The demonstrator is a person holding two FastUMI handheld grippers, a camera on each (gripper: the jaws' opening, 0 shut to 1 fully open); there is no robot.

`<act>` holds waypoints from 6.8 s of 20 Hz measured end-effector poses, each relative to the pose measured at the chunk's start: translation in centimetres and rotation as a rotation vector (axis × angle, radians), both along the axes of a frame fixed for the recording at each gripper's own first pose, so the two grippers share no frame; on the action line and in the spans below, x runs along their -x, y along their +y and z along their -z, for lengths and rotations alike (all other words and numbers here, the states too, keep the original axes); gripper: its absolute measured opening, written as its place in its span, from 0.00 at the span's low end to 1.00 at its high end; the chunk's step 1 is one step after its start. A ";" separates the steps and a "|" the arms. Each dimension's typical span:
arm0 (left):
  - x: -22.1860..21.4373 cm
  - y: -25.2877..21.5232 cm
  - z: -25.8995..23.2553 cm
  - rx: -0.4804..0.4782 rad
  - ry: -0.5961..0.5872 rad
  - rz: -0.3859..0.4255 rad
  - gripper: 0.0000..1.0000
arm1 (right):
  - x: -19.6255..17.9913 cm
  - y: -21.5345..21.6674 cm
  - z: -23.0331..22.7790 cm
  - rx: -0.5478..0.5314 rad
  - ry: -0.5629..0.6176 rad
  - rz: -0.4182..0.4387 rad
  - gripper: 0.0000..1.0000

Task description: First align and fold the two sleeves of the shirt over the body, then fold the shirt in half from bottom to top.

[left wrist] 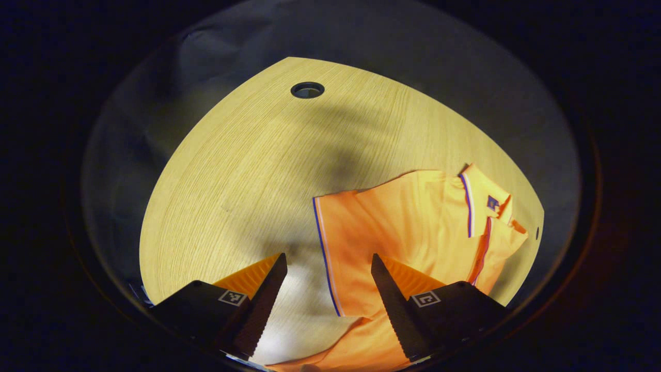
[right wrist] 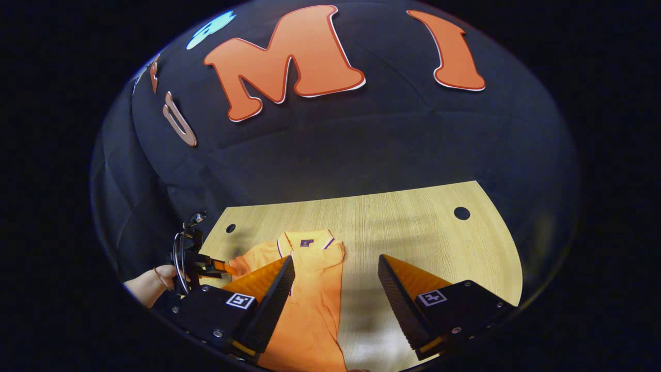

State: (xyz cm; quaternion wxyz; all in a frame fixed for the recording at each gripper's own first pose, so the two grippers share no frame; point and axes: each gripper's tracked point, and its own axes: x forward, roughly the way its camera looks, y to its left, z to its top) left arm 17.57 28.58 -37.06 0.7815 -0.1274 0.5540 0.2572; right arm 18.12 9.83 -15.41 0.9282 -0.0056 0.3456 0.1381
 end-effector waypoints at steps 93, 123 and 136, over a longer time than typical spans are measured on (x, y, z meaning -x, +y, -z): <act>36.0 -15.3 3.6 -0.060 0.031 0.496 0.57 | 37.1 -5.9 25.5 0.472 0.621 -0.049 0.49; 20.4 -17.7 -12.0 0.169 -0.437 0.474 0.01 | 21.7 -0.7 9.8 0.158 0.264 0.011 0.05; 1.1 -16.4 -13.8 0.117 -0.512 0.429 0.00 | 1.6 -0.2 9.2 0.130 0.211 -0.013 0.05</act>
